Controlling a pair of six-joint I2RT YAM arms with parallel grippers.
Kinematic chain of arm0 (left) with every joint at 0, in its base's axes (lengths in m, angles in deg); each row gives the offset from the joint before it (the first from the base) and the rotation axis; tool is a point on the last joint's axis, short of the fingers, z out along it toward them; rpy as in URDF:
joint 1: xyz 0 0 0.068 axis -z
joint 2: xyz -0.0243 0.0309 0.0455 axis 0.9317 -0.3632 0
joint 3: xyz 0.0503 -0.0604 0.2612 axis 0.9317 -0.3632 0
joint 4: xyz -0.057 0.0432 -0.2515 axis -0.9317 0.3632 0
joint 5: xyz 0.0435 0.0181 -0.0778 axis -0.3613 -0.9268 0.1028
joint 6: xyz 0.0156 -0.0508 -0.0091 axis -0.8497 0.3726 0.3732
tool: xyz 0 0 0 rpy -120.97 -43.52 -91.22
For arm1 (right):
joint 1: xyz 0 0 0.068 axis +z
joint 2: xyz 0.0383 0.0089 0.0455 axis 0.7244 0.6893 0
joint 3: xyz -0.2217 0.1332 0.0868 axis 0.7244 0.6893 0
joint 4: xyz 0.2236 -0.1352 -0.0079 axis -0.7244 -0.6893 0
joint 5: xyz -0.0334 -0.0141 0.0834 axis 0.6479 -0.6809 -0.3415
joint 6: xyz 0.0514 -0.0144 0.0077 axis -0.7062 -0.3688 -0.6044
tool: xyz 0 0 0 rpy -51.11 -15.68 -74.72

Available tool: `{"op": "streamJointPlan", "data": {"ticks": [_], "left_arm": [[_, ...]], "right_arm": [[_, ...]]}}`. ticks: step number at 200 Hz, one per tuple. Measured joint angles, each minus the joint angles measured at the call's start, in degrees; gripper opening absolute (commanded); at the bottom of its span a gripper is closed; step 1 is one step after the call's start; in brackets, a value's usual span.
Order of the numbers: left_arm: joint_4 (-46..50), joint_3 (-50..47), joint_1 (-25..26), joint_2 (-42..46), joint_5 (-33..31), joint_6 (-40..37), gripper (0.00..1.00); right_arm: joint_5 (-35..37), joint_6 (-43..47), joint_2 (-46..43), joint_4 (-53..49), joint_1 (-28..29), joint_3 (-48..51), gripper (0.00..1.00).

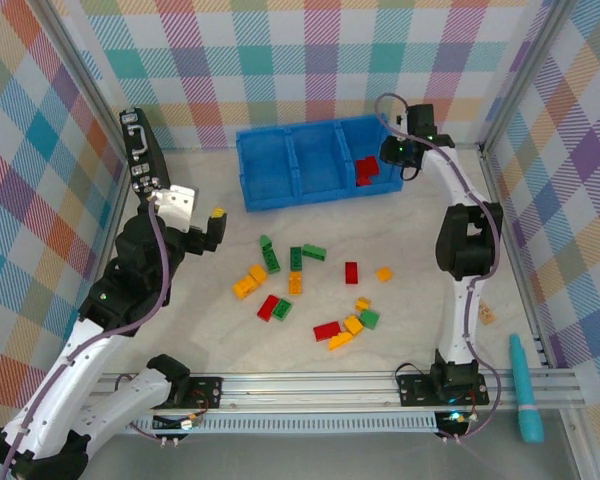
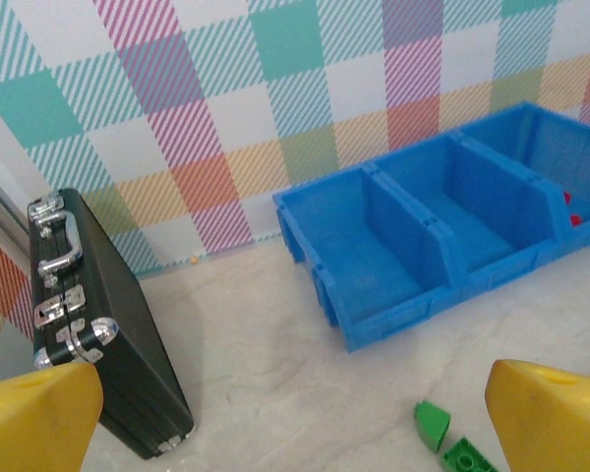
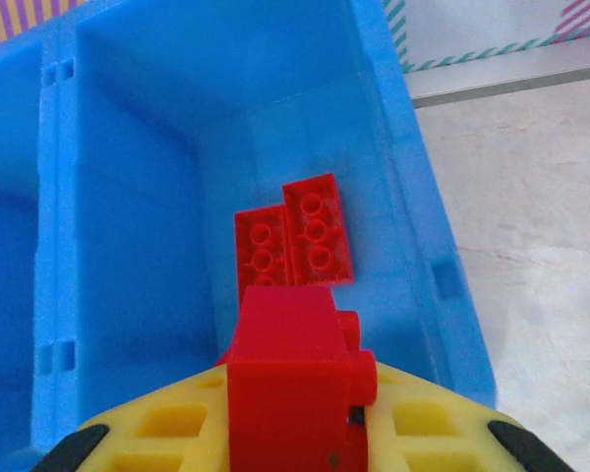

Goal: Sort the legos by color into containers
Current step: Place the lego in the container.

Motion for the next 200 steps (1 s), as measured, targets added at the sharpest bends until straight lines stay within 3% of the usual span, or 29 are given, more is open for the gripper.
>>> {"op": "streamJointPlan", "data": {"ticks": [25, 69, 114, 163, 200], "left_arm": [[-0.57, -0.02, -0.02, 0.28, 0.52, 0.39, 1.0], [-0.52, -0.02, -0.22, 0.17, 0.79, 0.61, 1.0], [-0.5, -0.02, -0.22, -0.15, 0.92, 1.05, 1.0], [-0.46, 0.02, -0.22, -0.35, 1.44, 1.64, 1.0], [-0.13, 0.0, -0.22, -0.31, 2.16, 1.73, 1.0]], "right_arm": [[-0.85, 1.46, 4.24, -1.14, 0.44, -4.85, 0.34], [-1.05, 5.33, 8.98, -4.0, 1.9, -9.97, 0.56], [-1.03, 7.02, 7.78, -6.27, 3.56, -8.96, 0.57], [-0.28, 6.6, -6.14, -10.45, 4.15, 3.61, 0.64], [1.57, 2.62, -24.2, -10.32, 4.52, 24.15, 0.66]]}}
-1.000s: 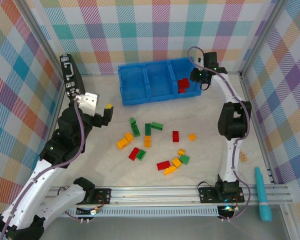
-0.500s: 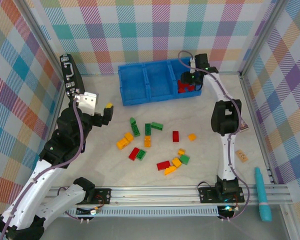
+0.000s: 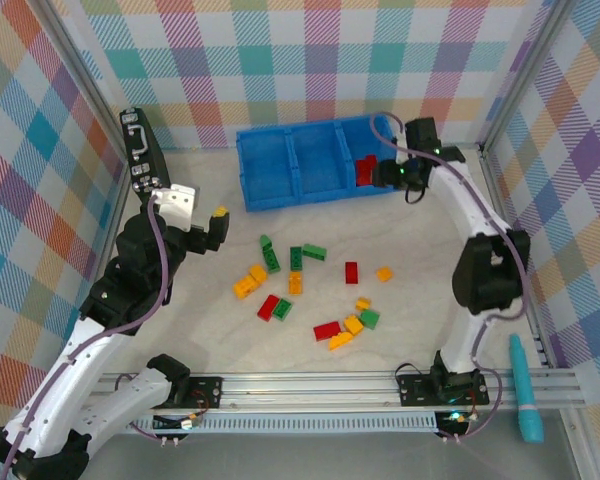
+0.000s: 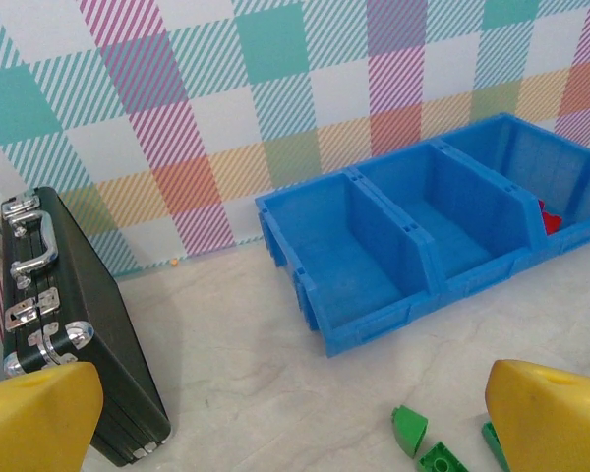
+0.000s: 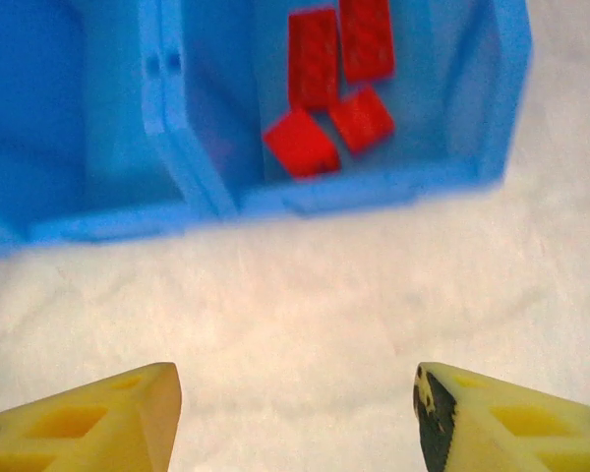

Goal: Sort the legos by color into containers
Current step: Place the lego in the container, then pick up the lego from the middle-right of the table.

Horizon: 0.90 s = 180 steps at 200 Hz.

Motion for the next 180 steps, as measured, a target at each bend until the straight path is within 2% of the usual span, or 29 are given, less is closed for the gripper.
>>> {"op": "streamJointPlan", "data": {"ticks": [18, 35, 55, 65, 109, 180], "left_arm": [[0.0, -0.02, 0.0, 0.61, 0.37, 0.15, 1.0], [-0.02, -0.07, 0.0, 1.18, 0.79, 0.17, 1.0], [0.02, -0.22, 0.0, 1.53, 1.22, 0.26, 1.0], [0.02, -0.26, 0.0, 1.53, 1.44, 0.35, 1.0], [0.0, -0.83, 0.0, 2.36, 1.64, 0.37, 1.0], [0.0, -1.97, 0.0, 5.07, 1.62, 1.27, 1.0]], "right_arm": [[0.55, -2.47, -4.52, 0.09, 0.35, 9.7, 0.7], [1.05, -5.01, -5.68, -0.15, 1.22, 17.75, 0.83], [1.36, -9.01, -5.77, -1.31, 2.32, 24.5, 0.88], [1.57, -11.04, -6.25, -1.88, 2.67, 26.58, 0.94], [2.38, -18.34, -10.67, -2.54, 3.48, 29.53, 0.93], [3.02, -24.39, -6.84, -2.32, 4.81, 30.4, 0.87]]}}
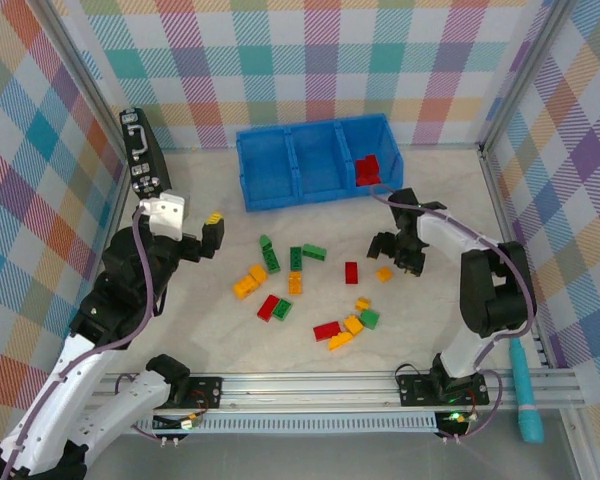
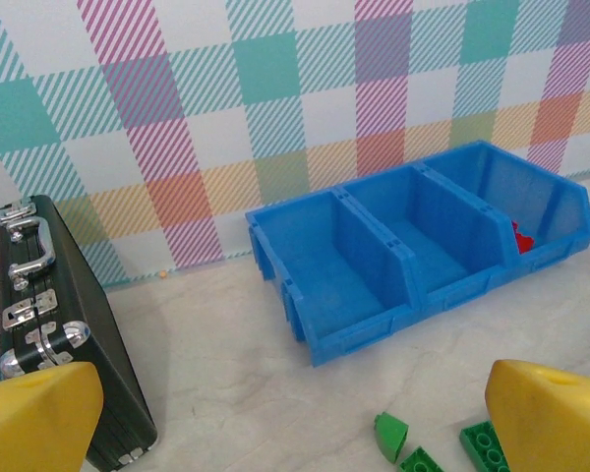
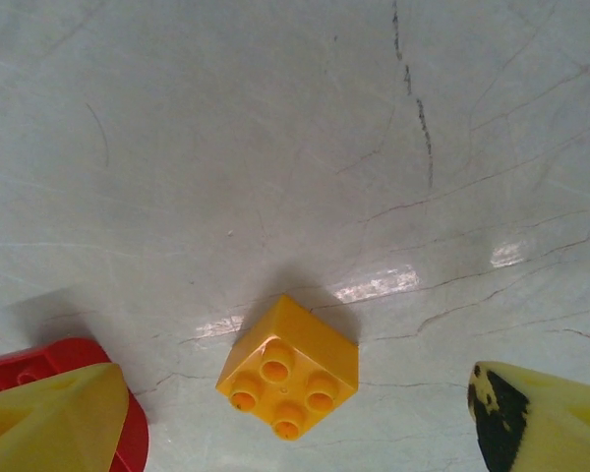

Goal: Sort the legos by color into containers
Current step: Pick up the lego from the middle-right of the table.

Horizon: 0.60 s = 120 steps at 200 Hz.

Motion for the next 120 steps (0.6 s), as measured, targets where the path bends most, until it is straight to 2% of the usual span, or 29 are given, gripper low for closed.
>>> {"op": "streamJointPlan", "data": {"ticks": [73, 120], "left_arm": [[-0.02, -0.39, 0.0, 0.87, 0.04, 0.44, 1.0], [0.0, -0.44, 0.0, 0.68, 0.24, 0.9, 1.0]], "right_arm": [[0.72, -3.15, 1.99, 2.27, 1.11, 2.36, 0.77], [1.9, -4.92, 4.0, 3.63, 1.42, 2.62, 0.57]]}}
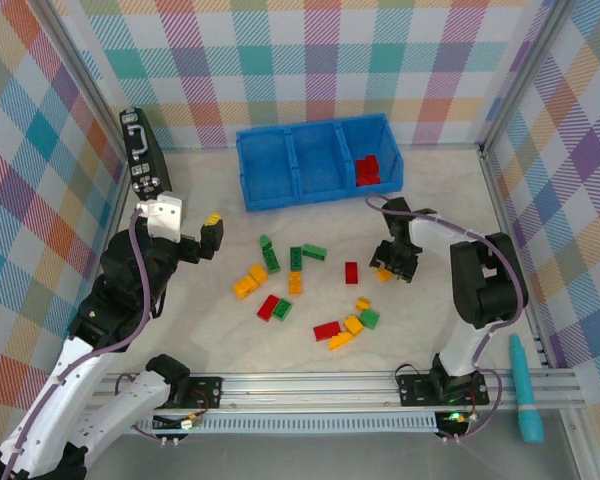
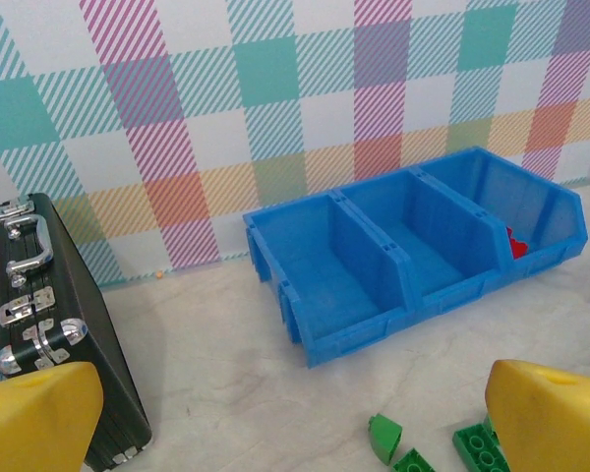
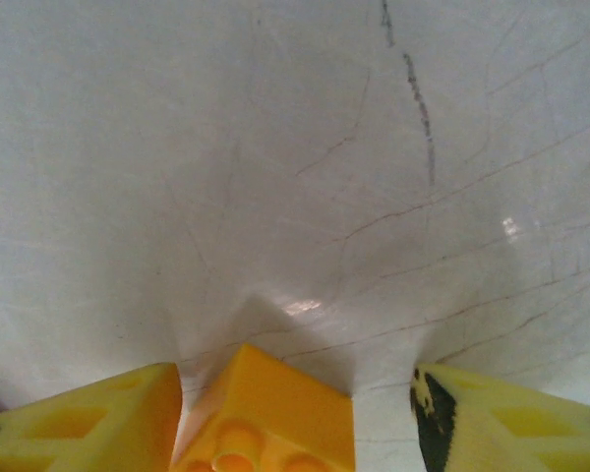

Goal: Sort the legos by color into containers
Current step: Pick up the lego from the middle-right of the table, then place the lego in the container.

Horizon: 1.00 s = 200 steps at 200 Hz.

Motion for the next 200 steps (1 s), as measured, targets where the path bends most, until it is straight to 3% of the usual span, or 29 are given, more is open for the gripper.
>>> {"op": "streamJointPlan", "data": {"ticks": [76, 121, 159, 200], "left_arm": [[0.02, 0.0, 0.0, -0.94, -0.02, 0.61, 1.0], [0.02, 0.0, 0.0, -0.94, -0.02, 0.61, 1.0], [0.02, 0.0, 0.0, -0.94, -0.04, 0.59, 1.0], [-0.04, -0.07, 0.0, -0.57, -0.04, 0.55, 1.0]], "right_arm": [[2.67, -0.17, -0.85, -0.15, 0.39, 1.22, 0.3], [3.1, 1.79, -0.68, -1.07, 0.74, -0.04, 0.28], [4.33, 8.9, 3.15, -4.24, 1.53, -15.8, 0.29], [6.1, 23.02, 9.31, 2.58, 3.93, -37.13, 0.3]]}}
